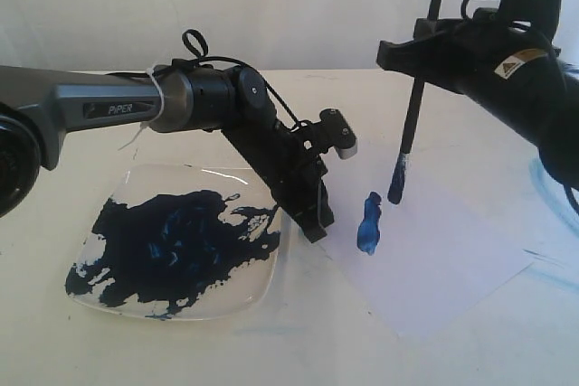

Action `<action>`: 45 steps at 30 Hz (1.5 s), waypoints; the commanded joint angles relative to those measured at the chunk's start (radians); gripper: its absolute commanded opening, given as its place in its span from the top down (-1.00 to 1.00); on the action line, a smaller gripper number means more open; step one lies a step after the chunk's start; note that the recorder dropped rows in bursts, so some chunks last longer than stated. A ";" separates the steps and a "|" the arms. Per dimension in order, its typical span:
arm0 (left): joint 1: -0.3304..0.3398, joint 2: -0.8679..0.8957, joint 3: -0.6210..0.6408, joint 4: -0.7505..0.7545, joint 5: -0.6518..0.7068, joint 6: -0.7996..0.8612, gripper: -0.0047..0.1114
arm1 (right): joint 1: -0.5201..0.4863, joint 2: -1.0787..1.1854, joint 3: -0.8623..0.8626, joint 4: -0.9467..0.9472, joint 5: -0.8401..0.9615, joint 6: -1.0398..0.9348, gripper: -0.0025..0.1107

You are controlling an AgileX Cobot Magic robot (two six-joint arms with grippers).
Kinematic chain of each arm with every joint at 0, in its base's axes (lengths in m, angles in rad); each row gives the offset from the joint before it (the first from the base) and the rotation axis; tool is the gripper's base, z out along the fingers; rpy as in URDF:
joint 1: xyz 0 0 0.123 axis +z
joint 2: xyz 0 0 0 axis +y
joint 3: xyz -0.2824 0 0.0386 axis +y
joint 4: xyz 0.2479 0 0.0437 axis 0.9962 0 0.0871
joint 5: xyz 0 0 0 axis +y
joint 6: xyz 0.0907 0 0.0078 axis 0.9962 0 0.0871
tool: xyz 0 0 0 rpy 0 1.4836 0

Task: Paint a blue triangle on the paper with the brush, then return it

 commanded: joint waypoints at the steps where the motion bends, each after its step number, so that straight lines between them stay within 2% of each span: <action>1: -0.004 0.003 -0.002 -0.013 0.017 -0.003 0.92 | -0.020 0.016 -0.002 -0.037 -0.096 -0.007 0.96; 10: -0.004 0.003 -0.002 -0.013 0.017 -0.003 0.92 | -0.020 0.150 -0.037 -0.073 -0.231 0.056 0.96; 18: -0.004 0.003 -0.002 -0.013 0.017 -0.003 0.92 | -0.020 0.222 -0.046 -0.083 -0.247 0.075 0.96; 30: -0.004 0.003 -0.002 -0.013 0.017 -0.003 0.92 | -0.021 0.244 -0.049 -0.237 -0.294 0.102 0.96; 34: -0.004 0.003 -0.002 -0.013 0.022 -0.003 0.92 | -0.036 0.239 -0.049 -0.356 -0.270 0.123 0.96; 38: -0.004 0.003 -0.002 -0.013 0.024 -0.003 0.92 | -0.108 0.222 -0.049 -0.512 -0.243 0.315 0.96; 42: -0.004 0.003 -0.002 -0.013 0.024 -0.003 0.92 | -0.201 0.218 -0.049 -0.744 -0.338 0.547 0.96; 45: -0.004 0.003 -0.002 -0.013 0.024 -0.003 0.92 | -0.241 0.218 -0.049 -0.844 -0.383 0.610 0.96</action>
